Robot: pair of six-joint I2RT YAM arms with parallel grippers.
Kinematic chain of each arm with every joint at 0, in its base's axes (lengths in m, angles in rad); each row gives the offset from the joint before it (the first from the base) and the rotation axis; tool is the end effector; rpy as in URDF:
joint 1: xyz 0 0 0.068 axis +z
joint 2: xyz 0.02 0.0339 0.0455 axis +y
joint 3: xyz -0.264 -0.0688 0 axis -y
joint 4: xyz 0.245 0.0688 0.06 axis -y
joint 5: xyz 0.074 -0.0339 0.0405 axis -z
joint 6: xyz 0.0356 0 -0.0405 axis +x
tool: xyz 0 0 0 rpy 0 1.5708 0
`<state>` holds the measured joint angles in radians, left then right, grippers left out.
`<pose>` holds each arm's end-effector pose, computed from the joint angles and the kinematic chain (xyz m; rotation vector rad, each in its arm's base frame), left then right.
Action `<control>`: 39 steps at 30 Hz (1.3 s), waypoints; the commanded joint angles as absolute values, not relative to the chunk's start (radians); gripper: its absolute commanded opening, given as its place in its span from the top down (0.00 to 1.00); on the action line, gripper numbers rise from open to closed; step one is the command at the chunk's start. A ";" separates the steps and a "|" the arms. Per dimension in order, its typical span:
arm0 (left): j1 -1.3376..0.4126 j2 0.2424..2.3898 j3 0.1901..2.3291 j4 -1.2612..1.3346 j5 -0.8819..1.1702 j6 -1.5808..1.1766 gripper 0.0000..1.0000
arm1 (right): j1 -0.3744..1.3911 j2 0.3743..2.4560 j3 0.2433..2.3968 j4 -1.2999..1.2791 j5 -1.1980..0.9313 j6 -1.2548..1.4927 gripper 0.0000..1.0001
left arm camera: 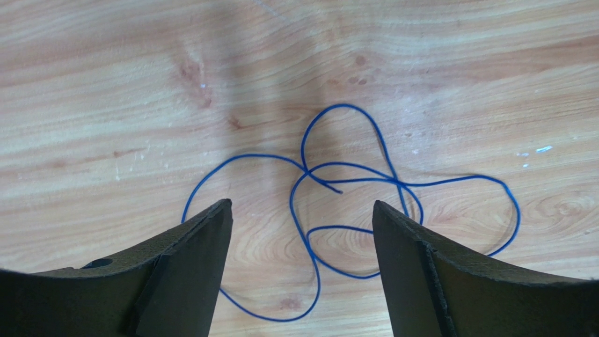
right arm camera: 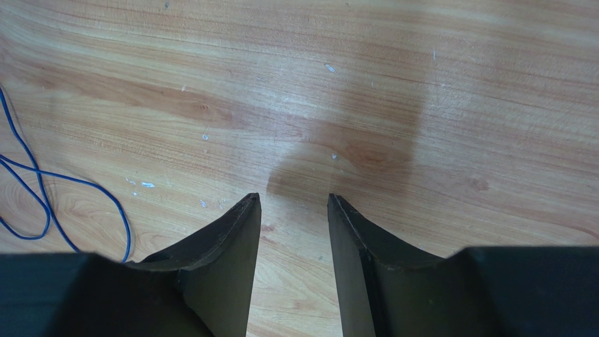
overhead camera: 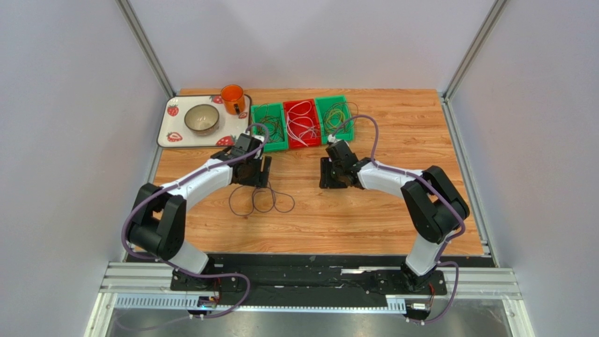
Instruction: Untangle the cables
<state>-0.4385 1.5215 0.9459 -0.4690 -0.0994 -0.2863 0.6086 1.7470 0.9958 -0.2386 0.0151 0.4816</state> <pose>0.2732 -0.1242 0.1995 0.1637 2.6075 -0.1279 0.2845 0.1976 0.1584 -0.1598 2.6055 0.3878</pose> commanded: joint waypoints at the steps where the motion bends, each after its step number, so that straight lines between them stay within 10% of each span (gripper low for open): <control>1: -0.488 1.551 1.017 -0.587 -0.207 -0.330 0.18 | 0.620 1.763 1.039 -0.261 0.057 0.472 0.55; 29: -0.474 1.864 1.221 -0.563 -0.080 -0.164 0.20 | 0.621 1.767 1.040 -0.258 0.055 0.471 0.55; 39: -0.371 1.982 1.298 -0.552 0.176 -0.209 0.43 | 0.621 1.763 1.037 -0.255 0.060 0.471 0.55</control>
